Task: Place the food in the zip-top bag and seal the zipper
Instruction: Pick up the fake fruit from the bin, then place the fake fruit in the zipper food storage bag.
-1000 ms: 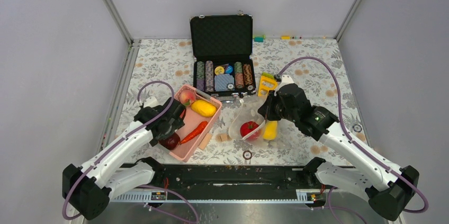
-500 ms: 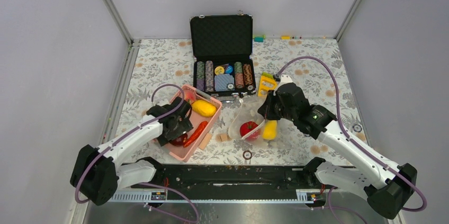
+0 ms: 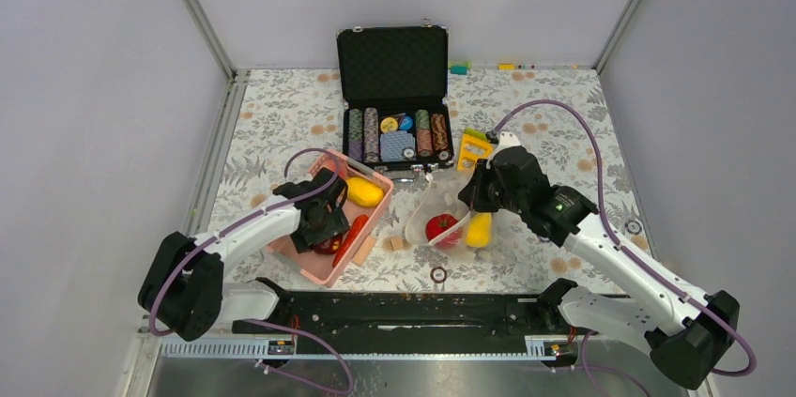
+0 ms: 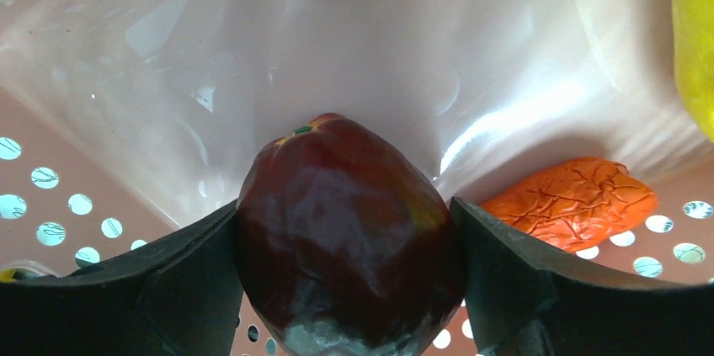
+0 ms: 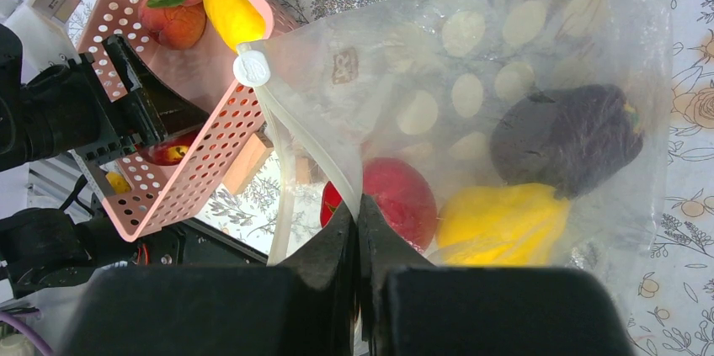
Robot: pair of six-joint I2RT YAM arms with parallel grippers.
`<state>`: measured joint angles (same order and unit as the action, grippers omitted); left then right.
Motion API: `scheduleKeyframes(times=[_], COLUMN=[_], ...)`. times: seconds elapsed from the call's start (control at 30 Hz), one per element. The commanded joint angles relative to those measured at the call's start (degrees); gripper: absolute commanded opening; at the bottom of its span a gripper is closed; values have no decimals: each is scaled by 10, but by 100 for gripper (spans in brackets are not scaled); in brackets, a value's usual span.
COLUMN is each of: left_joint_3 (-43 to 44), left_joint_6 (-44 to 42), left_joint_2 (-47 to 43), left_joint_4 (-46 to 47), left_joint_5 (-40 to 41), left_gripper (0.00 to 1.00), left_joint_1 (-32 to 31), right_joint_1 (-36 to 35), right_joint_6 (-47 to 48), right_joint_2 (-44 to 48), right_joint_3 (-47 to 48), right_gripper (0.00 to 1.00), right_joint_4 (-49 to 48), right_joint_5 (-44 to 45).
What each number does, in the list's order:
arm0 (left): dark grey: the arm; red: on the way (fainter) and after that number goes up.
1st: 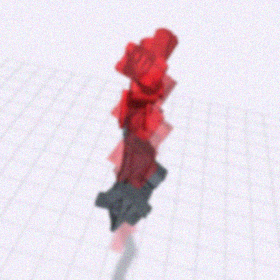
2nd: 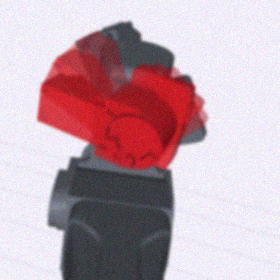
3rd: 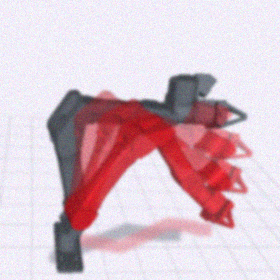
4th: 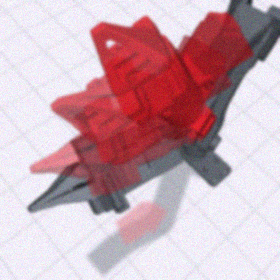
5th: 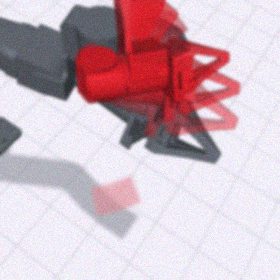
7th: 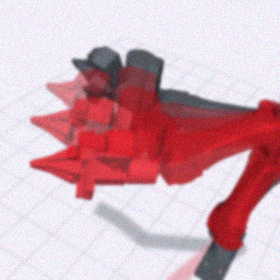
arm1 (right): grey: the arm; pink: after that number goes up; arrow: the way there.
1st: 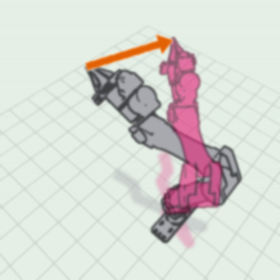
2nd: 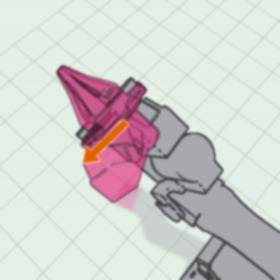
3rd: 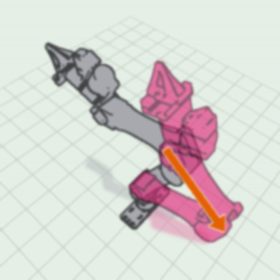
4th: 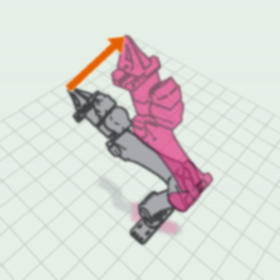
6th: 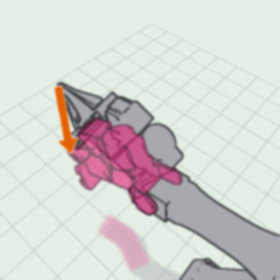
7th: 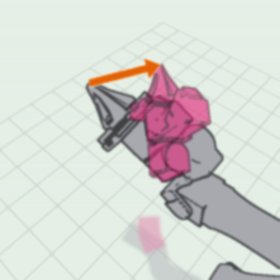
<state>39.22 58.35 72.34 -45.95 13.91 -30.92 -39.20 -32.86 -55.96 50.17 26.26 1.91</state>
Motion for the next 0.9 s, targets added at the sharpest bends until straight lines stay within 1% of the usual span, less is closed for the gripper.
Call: scheduleKeyframes(times=[0.0, 0.03, 0.1, 0.23, 0.33, 0.4, 0.43, 0.5, 0.53, 0.63, 0.67, 0.73, 0.87], left_joint_3=[15, 19, 30, 57, 70, 63, 57, 44, 36, 17, 15, 26, 70], left_joint_6=[-13, -15, -19, -36, -75, -105, -131, -158, -176, -200, -206, -224, -270], left_joint_2=[-17, -27, -45, -99, -150, -189, -210, -244, -261, -273, -269, -248, -185], left_joint_4=[22, 17, 4, -12, 9, 51, 84, 150, 202, 317, 347, 377, 380], left_joint_5=[-20, -17, -10, -3, -33, -77, -105, -162, -200, -316, -339, -355, -344], left_gripper=[49, 43, 39, 36, 34, 31, 31, 30, 30, 30, 30, 30, 26], left_joint_1=[2, 2, 2, 3, -1, -8, -14, -34, -46, -77, -89, -130, -204], right_joint_1=[6, 7, 7, 7, 6, 6, 7, 7, 7, 6, 6, 6, 7], right_joint_6=[6, 5, 6, 6, 6, 3, 2, 1, 1, -1, -3, -6, -20], right_joint_2=[12, 13, 15, 23, 28, 31, 31, 31, 30, 26, 25, 24, 28], right_joint_3=[-3, -4, -3, -5, -4, -4, -2, 0, 2, 6, 6, 9, 13], right_gripper=[0, 0, 0, 0, 0, 0, 0, 0, 0, 0, 0, 0, 0], right_joint_4=[-12, -12, -13, -13, -13, -13, -12, -13, -12, -13, -13, -13, -13], right_joint_5=[4, 4, 2, 1, -4, -6, -11, -24, -36, -57, -65, -79, -95])
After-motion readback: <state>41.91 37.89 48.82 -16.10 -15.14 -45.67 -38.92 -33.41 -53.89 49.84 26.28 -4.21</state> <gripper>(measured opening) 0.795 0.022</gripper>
